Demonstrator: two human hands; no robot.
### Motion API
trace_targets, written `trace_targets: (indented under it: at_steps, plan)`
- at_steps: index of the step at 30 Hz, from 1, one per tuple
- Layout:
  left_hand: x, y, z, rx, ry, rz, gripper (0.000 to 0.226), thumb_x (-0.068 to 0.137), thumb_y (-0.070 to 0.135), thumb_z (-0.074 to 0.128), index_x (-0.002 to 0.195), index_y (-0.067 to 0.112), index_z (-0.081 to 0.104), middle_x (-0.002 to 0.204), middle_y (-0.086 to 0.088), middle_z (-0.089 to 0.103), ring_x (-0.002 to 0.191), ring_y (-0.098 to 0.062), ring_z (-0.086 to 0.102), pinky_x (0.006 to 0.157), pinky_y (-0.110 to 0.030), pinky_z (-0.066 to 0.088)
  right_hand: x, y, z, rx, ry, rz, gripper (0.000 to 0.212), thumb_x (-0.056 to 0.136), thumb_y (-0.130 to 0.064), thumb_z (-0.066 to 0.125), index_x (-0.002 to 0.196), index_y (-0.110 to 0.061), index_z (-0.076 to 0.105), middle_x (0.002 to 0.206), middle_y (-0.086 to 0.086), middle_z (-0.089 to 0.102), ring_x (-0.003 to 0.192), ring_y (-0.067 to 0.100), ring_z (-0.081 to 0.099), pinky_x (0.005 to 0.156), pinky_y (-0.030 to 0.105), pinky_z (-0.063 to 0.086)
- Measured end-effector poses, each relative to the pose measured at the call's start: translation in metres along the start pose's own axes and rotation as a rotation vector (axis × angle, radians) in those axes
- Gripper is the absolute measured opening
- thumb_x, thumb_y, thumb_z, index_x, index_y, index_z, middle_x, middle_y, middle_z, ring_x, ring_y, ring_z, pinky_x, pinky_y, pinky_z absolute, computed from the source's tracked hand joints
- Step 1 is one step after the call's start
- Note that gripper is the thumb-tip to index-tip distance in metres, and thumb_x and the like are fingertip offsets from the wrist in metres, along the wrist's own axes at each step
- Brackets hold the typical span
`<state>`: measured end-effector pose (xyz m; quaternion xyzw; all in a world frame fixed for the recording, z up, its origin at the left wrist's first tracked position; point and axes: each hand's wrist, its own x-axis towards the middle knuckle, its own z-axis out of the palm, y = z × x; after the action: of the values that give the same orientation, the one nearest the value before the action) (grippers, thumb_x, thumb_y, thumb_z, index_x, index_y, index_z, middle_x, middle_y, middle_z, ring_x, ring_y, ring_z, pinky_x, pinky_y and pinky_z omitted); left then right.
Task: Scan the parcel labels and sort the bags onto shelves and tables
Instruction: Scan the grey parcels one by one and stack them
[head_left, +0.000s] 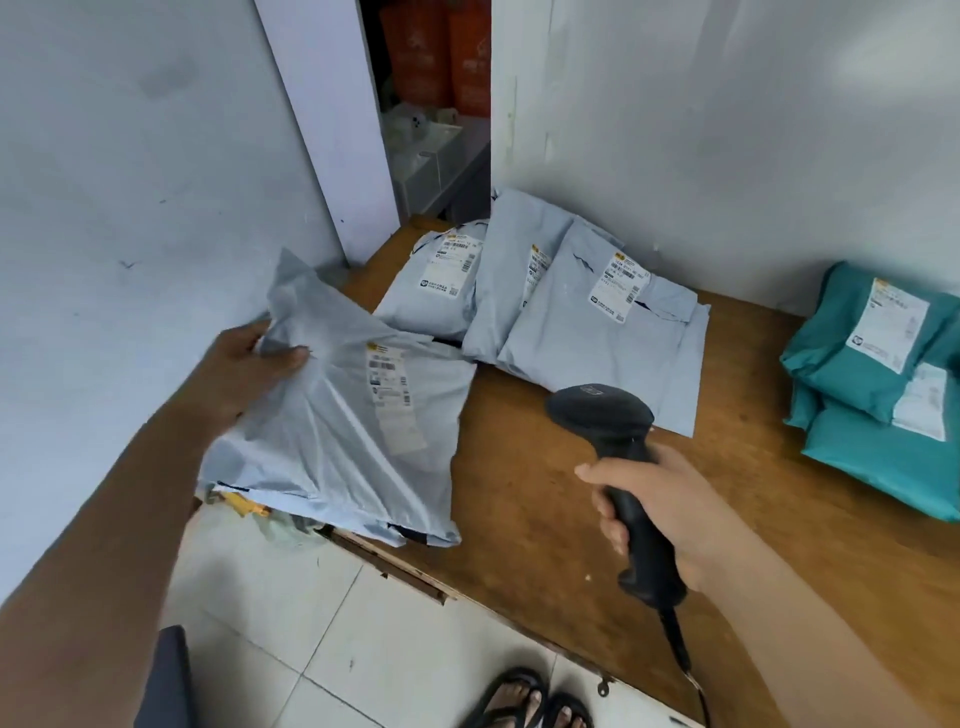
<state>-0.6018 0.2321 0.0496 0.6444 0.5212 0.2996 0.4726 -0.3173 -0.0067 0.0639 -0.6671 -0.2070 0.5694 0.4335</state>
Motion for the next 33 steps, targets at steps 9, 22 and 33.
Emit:
trace_targets:
  at_steps: [9,22,33]
  plan:
    - [0.054,-0.158,-0.062,-0.018,0.084,-0.579,0.052,0.084,0.025,0.07,0.126,-0.001,0.054,0.098,-0.02,0.063,0.08,-0.029,0.064,0.072,-0.037,0.05,0.007,0.014,0.004,-0.044,0.038,0.11,0.027,0.086,-0.011,0.067,0.068,-0.003,0.049,0.046,0.011,0.046,0.033,0.019,0.039,0.041,0.023,0.036]
    - [0.051,-0.188,-0.033,0.063,0.284,-0.518,0.058,0.078,0.043,0.072,0.117,0.003,0.057,0.128,-0.014,0.052,0.11,-0.028,0.05,0.081,-0.032,0.042,0.04,0.012,0.033,-0.205,0.029,0.122,0.031,0.084,-0.014,0.069,0.061,-0.004,0.052,0.048,0.012,0.047,0.037,0.021,0.042,0.043,0.026,0.039]
    - [0.055,-0.179,-0.03,0.08,0.259,-0.561,0.067,0.084,0.041,0.065,0.133,-0.002,0.047,0.135,-0.018,0.053,0.117,-0.035,0.052,0.084,-0.034,0.04,0.089,0.012,0.063,-0.148,-0.064,0.122,0.014,0.081,-0.009,0.07,0.093,-0.006,0.062,0.083,0.014,0.07,0.042,0.021,0.051,0.046,0.026,0.044]
